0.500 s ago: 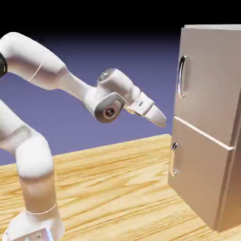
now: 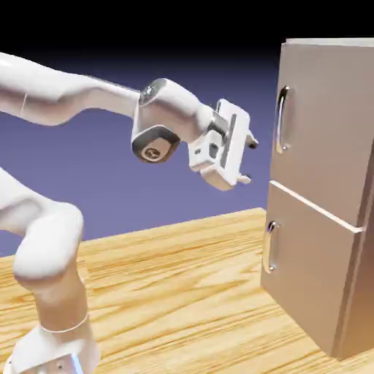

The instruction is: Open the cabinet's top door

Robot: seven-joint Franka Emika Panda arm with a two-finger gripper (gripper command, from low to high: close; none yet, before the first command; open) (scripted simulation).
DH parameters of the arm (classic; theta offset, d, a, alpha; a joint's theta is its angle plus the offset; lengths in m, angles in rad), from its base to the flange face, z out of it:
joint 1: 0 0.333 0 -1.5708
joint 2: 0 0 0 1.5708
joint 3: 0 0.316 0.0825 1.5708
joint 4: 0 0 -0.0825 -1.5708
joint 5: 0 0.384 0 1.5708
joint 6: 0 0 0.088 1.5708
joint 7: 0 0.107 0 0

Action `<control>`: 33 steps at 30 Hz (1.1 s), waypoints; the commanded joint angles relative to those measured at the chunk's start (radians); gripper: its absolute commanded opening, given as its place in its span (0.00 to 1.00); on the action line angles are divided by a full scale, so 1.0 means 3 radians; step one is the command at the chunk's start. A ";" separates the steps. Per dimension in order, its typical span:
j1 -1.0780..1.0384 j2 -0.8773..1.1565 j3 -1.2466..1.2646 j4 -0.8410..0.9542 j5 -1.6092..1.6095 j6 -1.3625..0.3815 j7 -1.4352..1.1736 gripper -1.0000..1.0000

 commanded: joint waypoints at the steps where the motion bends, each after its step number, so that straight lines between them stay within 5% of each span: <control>1: -0.0073 -0.0041 0.0061 0.0019 0.0145 -0.0031 0.0101 1.00; 33: -0.2418 -0.1336 0.1997 0.0624 0.4785 -0.1008 0.3339 1.00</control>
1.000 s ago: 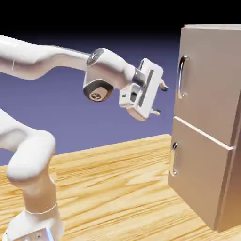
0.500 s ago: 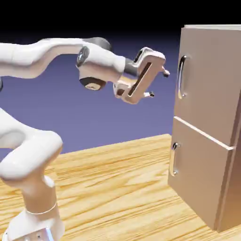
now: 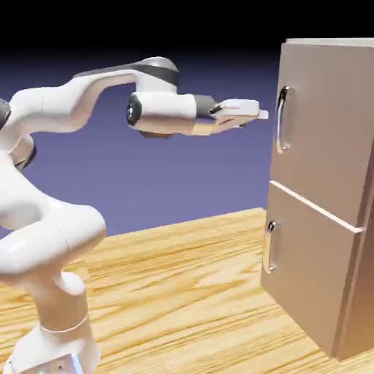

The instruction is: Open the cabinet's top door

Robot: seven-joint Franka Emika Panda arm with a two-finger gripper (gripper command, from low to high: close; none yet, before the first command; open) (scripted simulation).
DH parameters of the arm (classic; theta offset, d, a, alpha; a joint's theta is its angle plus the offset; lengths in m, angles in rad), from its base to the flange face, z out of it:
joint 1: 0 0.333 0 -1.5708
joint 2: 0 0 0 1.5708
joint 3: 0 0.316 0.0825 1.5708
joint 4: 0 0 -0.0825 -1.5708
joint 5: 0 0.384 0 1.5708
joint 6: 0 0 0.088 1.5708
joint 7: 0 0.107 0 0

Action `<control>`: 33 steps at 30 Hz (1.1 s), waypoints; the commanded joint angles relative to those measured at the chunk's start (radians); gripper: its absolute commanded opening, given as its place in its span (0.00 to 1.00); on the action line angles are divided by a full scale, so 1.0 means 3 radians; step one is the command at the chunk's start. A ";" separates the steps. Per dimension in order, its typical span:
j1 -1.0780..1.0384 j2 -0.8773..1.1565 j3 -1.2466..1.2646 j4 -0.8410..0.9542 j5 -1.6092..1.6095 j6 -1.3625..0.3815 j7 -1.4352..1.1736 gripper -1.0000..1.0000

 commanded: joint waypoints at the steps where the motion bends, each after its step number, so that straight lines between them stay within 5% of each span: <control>1: -0.0073 -0.0041 0.0061 0.0019 0.0145 -0.0031 0.0101 1.00; 12: -0.0909 -0.0072 0.0625 0.0564 0.0983 -0.0188 0.0513 1.00; 13: -0.0909 -0.0072 0.0625 0.0564 0.0983 -0.0188 0.0513 0.00; 33: -0.0418 0.0426 -0.1079 -0.0635 -0.0330 -0.2943 -0.0240 0.00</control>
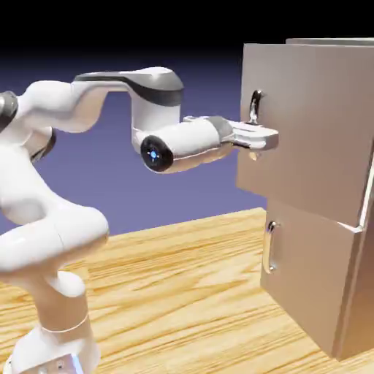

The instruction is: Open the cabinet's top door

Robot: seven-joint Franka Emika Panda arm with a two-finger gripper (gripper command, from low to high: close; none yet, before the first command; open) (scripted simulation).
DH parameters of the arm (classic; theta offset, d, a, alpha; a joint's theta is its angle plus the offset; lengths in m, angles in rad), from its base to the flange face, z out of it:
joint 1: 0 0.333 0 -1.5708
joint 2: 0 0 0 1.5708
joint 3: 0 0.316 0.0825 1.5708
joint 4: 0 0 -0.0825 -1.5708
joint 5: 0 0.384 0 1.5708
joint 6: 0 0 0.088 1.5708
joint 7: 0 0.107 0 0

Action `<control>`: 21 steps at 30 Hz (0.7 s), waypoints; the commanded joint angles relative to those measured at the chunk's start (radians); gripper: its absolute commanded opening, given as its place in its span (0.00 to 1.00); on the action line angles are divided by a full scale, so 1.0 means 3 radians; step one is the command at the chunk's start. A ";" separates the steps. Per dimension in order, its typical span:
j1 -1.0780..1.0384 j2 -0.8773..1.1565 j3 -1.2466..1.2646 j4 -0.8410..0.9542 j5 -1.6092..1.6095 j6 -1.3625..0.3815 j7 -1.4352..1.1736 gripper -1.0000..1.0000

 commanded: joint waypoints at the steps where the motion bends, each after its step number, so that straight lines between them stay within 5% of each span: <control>1: -0.0027 0.0063 -0.0086 -0.0003 -0.0107 -0.0149 -0.0044 0.00; 21: -0.0608 0.2287 -0.0989 0.1337 -0.2335 -0.2412 -0.1072 0.00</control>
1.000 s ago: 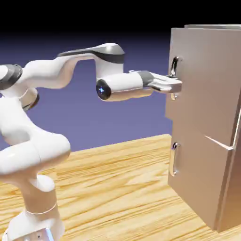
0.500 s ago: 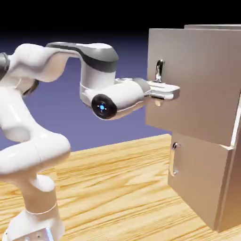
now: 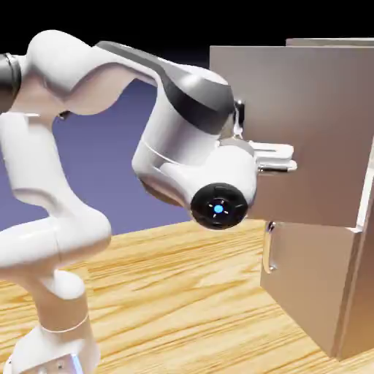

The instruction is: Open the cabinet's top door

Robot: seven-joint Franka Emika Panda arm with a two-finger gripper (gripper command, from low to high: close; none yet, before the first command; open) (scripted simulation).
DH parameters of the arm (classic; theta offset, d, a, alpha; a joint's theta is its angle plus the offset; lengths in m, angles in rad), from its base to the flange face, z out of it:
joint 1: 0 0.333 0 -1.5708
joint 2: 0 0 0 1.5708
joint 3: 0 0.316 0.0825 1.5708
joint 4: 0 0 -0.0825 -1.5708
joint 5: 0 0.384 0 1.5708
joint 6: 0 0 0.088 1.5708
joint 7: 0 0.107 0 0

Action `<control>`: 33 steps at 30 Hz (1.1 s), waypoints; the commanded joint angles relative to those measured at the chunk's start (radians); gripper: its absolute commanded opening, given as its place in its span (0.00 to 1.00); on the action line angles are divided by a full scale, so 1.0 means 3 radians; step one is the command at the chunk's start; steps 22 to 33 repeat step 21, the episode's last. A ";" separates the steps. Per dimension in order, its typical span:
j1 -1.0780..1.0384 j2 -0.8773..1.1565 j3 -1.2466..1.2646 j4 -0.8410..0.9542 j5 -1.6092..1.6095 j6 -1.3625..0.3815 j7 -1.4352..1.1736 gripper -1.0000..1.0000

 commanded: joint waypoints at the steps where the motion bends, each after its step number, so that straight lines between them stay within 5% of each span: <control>1: -0.0008 0.0121 -0.0007 0.0112 -0.0090 -0.0073 -0.0034 0.00; 19: 0.0084 0.1996 0.0081 0.2209 -0.1069 -0.1067 -0.0098 0.00; 20: 0.0084 0.1996 0.0081 0.2209 -0.1069 -0.1067 -0.0098 1.00; 33: 0.0084 0.1996 0.0081 0.2209 -0.1069 -0.1067 -0.0098 1.00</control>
